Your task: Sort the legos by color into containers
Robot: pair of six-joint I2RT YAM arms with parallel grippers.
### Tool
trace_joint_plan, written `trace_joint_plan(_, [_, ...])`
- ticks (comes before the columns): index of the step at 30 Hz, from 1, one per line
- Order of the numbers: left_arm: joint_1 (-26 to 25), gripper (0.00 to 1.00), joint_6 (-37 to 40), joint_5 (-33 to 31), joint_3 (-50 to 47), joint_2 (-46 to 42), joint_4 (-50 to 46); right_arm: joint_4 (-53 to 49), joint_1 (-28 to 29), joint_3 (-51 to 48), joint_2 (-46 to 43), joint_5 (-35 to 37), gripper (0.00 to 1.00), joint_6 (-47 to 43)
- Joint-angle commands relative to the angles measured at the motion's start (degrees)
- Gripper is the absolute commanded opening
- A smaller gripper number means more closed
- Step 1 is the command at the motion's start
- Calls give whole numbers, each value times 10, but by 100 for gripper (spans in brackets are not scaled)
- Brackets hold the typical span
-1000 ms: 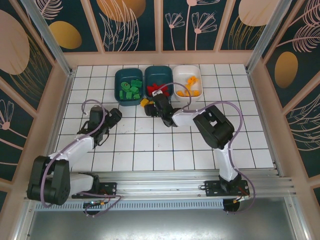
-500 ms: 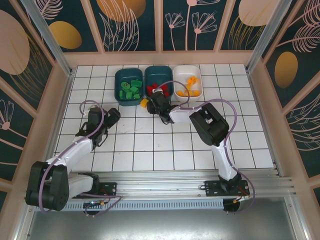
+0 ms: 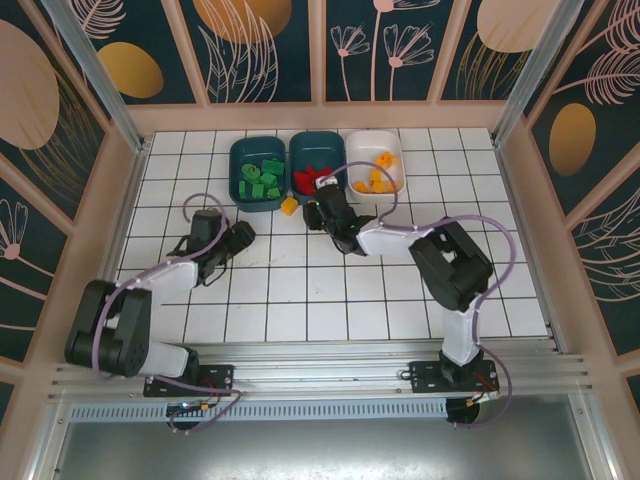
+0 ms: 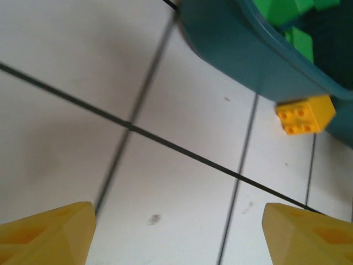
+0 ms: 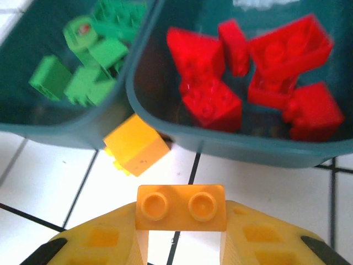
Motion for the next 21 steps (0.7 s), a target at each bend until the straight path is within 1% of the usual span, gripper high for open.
trace_joint_plan(1, [-51,77,45,22,76,51,15,6,-40,-8,-53,22,33,-25])
trace_joint_plan(4, [-101,74,97,-13,157,110,-25,-24,-105,20,-45,-5,33,-27])
trace_joint_plan(6, [-112,73,125,-19,197,147,-36,-42,-142,43,-29,-21,33,-31])
trace_joint_plan(9, [-112,73,151,-18,246,201,-49,-75,-176,87,1,-38,35,-39])
trace_joint_plan(11, [-113,73,166,-4,266,224,-51,-89,-191,106,15,-49,37,-38])
trace_joint_plan(13, [-112,73,181,13,281,246,-47,-100,-203,123,26,-52,41,-36])
trace_joint_plan(18, [-112,73,198,-14,309,272,-65,-128,-218,161,41,-47,56,-39])
trace_joint_plan(21, [-112,74,213,-28,323,284,-70,-123,-219,146,22,-46,59,-38])
